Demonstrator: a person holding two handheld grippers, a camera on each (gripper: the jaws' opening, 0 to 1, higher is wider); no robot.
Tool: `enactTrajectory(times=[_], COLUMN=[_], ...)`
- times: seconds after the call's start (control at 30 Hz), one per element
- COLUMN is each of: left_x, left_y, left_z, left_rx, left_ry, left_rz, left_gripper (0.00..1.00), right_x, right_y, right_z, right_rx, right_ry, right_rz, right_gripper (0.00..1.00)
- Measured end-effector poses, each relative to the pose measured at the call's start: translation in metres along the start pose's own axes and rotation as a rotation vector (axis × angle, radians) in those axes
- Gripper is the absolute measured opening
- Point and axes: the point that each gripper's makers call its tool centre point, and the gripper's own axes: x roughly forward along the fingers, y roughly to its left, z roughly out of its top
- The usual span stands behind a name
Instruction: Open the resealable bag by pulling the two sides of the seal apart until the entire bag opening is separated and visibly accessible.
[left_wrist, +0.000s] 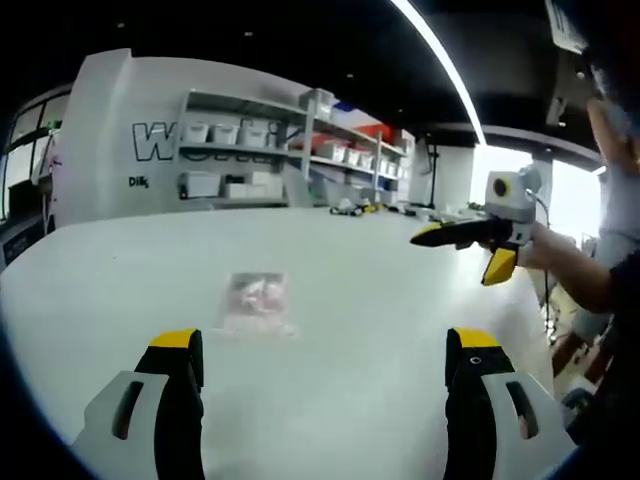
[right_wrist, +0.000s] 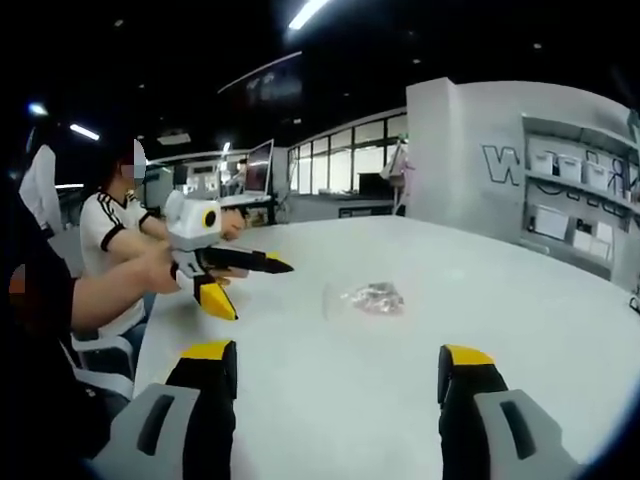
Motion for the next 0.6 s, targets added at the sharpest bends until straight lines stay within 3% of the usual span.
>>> enactTrajectory(times=[0.6], left_x=[0.001], left_y=[0.005], left_z=[0.0], left_rx=[0.0], left_ry=[0.003], left_rz=[0.01], left_gripper=[1.0], right_x=[0.014], right_y=[-0.007], right_z=[0.0], right_rx=[-0.003], right_ry=[0.01], right_rz=[0.012], right_gripper=[0.8])
